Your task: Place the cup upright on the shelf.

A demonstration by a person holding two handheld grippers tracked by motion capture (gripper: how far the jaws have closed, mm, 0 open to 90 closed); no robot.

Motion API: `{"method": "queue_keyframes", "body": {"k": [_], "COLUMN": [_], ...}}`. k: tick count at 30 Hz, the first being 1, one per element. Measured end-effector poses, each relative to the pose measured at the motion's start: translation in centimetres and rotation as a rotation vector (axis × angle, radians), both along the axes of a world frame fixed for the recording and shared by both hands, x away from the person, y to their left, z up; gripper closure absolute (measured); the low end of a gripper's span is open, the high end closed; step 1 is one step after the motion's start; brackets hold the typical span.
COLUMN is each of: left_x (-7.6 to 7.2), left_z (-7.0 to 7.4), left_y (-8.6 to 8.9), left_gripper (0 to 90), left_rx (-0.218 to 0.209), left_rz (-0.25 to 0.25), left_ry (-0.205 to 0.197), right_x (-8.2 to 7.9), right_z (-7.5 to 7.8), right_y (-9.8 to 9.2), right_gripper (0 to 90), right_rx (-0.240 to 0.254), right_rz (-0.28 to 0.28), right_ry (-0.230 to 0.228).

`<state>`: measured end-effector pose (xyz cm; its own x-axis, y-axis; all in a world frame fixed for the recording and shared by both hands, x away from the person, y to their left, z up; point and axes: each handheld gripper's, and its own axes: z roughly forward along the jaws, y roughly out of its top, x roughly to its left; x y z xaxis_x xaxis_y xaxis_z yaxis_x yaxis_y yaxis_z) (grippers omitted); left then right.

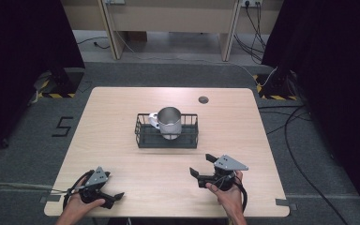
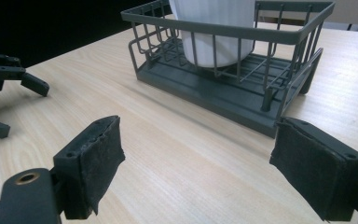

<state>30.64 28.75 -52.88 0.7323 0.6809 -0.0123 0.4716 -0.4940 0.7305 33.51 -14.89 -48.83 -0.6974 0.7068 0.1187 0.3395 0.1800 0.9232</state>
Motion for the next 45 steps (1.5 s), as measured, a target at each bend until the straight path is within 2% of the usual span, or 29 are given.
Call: {"method": "queue_keyframes", "body": {"k": [14,26,39,45], "left_x": [0.0,0.0,0.0,0.0], "left_z": [0.0,0.0,0.0,0.0], "left_y": [0.0,0.0,0.0,0.0], "left_gripper": [0.0,0.0,0.0,0.0], "left_rx": [-0.001,0.0,-0.001,0.0], "left_rz": [0.005,0.006,0.006,0.005], "left_ry": [0.001,0.0,0.0,0.0], "right_x": [-1.0,-1.9,-3.3,-3.8], "right_z": [-1.2,-2.1,-2.2,-2.3], "right_y": [-0.5,-1.1,-1.3,-1.6], "right_gripper": [15.9,15.9,15.4,15.3], "right_rx": [-0.029,-0.055,-0.081,-0.084], "right_rz": [-0.007,-0.018,-0.015,-0.036], "right_ry": [0.075,0.095,0.094,0.101]}}
